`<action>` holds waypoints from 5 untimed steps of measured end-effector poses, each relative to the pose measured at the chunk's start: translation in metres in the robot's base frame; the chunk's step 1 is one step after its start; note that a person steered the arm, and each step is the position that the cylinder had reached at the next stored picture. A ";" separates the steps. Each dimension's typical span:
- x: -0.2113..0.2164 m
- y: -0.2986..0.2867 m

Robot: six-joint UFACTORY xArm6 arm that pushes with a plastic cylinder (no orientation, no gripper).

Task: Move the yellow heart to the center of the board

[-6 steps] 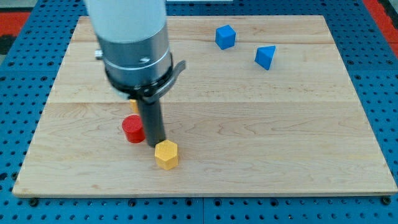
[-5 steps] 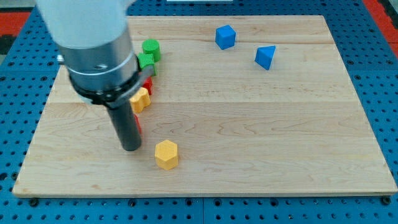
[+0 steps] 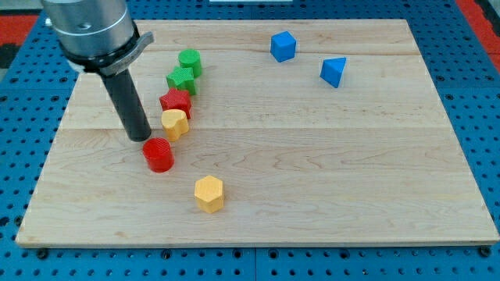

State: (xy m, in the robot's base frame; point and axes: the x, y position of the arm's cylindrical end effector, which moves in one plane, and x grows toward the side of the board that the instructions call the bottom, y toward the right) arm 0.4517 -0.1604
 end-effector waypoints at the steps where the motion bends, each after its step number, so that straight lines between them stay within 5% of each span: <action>1: -0.008 -0.008; 5: -0.003 0.186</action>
